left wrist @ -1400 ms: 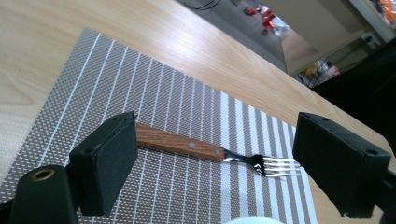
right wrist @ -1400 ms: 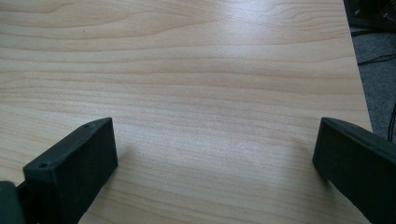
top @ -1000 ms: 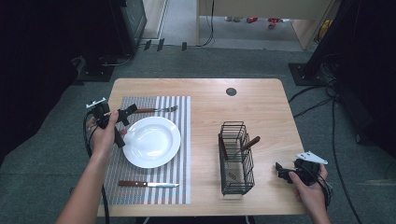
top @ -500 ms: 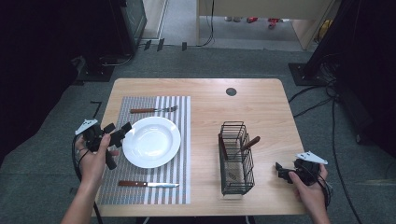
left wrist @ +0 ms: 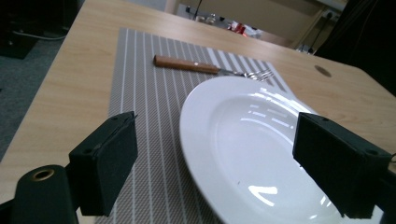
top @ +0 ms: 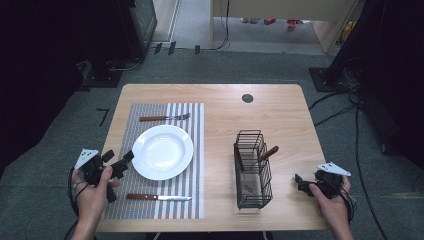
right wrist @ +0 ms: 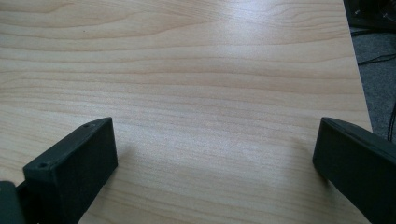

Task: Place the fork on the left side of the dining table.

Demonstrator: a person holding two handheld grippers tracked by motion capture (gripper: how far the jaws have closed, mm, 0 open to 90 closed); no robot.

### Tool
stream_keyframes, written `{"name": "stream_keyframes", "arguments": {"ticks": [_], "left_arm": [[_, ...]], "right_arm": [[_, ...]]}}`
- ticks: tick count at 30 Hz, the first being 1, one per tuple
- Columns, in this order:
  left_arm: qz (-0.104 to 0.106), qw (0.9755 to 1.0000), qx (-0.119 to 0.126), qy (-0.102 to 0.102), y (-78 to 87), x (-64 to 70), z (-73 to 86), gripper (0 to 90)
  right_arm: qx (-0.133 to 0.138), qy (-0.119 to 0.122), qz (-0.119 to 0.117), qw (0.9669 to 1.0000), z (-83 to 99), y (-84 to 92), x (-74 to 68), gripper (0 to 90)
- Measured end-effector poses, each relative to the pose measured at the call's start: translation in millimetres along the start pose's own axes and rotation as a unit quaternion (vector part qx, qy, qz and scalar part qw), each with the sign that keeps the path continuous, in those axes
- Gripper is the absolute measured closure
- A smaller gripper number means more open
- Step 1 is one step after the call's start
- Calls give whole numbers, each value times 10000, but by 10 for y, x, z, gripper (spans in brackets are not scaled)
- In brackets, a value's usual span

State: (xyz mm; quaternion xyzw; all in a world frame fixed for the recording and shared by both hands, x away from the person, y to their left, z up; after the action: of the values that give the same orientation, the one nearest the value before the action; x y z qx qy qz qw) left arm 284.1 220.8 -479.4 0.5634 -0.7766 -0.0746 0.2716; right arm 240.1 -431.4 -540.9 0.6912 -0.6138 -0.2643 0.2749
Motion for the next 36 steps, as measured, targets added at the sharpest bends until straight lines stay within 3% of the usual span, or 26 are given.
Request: {"name": "stream_keyframes", "arguments": {"ticks": [4, 7, 12, 15, 18, 22, 26, 28, 31, 36], "left_arm": [[-376, 9991, -58, -207, 47, -73, 106, 145], [-490, 9983, -136, -287, 76, -110, 166, 145], [-743, 9945, -446, -584, 87, -169, 302, 145], [-1053, 9884, -631, -893, 56, -203, 370, 147], [-1017, 9872, -815, -923, 19, -202, 415, 147], [-1131, 9816, -1022, -1154, -33, -194, 481, 147], [-1202, 9786, -1120, -1236, -56, -178, 491, 147], [-1365, 9742, -1278, -1266, -92, -175, 496, 147], [-1293, 9763, -1319, -1124, -92, -201, 487, 144], [-1294, 9763, -1315, -1129, -94, -200, 489, 142]], "right_arm": [[-1, 0, 0, 10000, 0, 0, 0, 0], [-1, 0, 1, 10000, 0, 0, 0, 0], [0, 0, 1, 10000, 0, 0, 0, 0], [-1, 0, 0, 10000, 0, 0, 0, 0], [0, -2, 0, 10000, 0, 0, 0, 0], [0, 1, 1, 10000, 0, 0, 0, 0], [1, 1, -1, 10000, 0, 0, 0, 0], [0, -1, 0, 10000, 0, 0, 0, 0], [0, -1, -2, 10000, 1, 0, 1, 0], [0, -1, 0, 10000, 1, 0, 0, 0]]}}
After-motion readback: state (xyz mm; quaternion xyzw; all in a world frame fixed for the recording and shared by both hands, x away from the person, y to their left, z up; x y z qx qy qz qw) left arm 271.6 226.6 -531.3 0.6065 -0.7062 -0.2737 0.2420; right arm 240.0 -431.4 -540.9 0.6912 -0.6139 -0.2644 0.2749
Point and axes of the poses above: each handheld gripper's, and its own axes: y roughly backward along the jaws, z roughly out of its underside, x roughly to its right, the point moved 2 cm from there along -y, roughly forward along the jaws
